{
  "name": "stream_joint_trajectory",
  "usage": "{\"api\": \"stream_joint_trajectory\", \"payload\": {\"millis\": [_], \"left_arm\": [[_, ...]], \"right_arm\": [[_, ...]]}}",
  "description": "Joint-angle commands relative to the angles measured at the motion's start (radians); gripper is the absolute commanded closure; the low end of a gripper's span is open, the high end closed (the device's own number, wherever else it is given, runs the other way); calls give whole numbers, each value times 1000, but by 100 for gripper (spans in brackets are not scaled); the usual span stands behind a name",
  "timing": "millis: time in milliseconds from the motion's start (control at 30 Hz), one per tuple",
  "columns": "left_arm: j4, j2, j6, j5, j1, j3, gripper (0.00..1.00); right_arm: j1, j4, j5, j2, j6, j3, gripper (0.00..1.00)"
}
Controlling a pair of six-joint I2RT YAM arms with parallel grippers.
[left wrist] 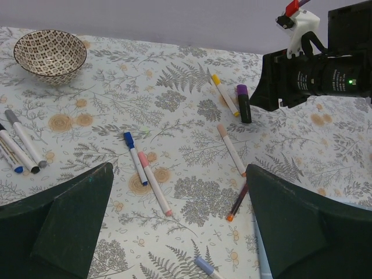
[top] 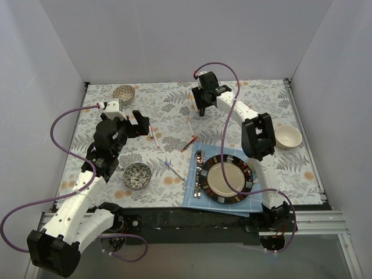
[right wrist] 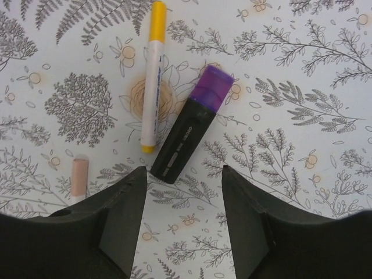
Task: Open the pen caps
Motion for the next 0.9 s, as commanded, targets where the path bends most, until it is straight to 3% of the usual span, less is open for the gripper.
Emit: {"api": "stream_joint_trajectory", "payload": {"millis": [0, 567, 700, 733, 867], "left_arm": [[14, -22, 13, 2, 2, -8, 2], [19, 9, 13, 6, 2, -13, 2], [19, 10, 16, 3, 2, -13, 2], [17, 10, 16, 3, 2, -11, 2], [19, 9, 15, 9, 2, -11, 2]], "right_arm": [[-7, 20, 54, 43, 9, 99, 39], [-53, 13, -72, 204, 70, 188, 38], [-55, -9, -43, 225, 59, 174, 39], [-55, -13, -40, 222, 46, 168, 40], [-62, -32, -60, 206, 17, 128, 60]]}}
